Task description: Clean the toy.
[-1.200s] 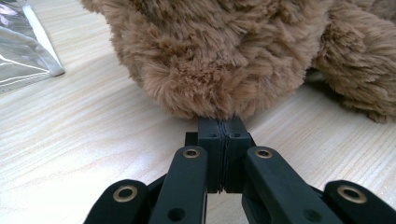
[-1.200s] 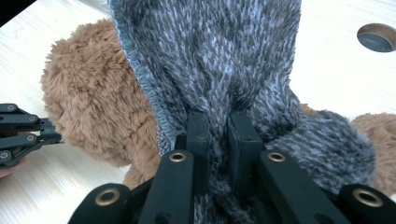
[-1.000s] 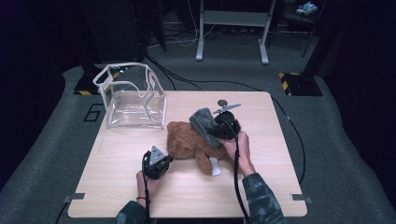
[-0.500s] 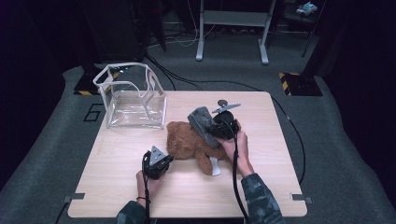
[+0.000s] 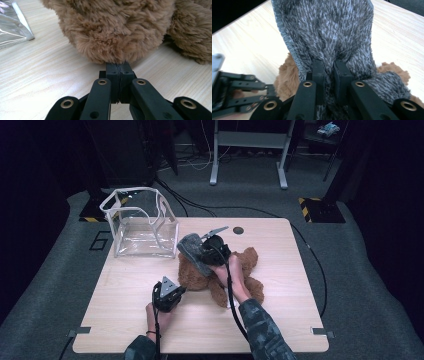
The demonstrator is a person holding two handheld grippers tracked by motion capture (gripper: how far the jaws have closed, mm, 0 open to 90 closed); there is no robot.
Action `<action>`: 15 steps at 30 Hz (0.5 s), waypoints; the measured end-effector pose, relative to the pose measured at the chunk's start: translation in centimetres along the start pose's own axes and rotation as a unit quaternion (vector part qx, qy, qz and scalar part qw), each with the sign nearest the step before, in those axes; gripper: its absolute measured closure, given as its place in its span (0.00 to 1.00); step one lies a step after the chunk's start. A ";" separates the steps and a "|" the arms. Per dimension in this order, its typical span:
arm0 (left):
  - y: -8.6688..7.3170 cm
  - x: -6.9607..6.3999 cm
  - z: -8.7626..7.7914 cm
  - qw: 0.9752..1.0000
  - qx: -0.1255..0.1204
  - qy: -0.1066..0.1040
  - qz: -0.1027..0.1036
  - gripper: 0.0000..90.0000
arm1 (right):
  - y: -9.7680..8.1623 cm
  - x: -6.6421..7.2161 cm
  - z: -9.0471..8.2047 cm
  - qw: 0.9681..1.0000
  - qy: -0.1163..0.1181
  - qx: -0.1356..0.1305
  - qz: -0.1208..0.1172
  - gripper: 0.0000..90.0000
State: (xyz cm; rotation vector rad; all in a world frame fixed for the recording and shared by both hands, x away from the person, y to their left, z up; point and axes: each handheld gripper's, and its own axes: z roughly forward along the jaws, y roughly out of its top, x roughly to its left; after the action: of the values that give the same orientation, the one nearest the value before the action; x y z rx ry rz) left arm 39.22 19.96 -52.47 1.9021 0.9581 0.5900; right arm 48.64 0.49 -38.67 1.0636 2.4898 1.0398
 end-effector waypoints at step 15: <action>0.0 0.0 0.0 1.000 -0.003 0.001 -0.006 0.99 | -2.2 -3.4 -1.6 0.994 -0.099 0.032 0.015 0.91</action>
State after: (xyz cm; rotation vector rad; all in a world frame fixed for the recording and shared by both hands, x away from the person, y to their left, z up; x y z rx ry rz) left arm 39.19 19.95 -52.49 1.8893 0.9665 0.5886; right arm 49.17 -3.79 -39.23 1.1652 2.3687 0.8232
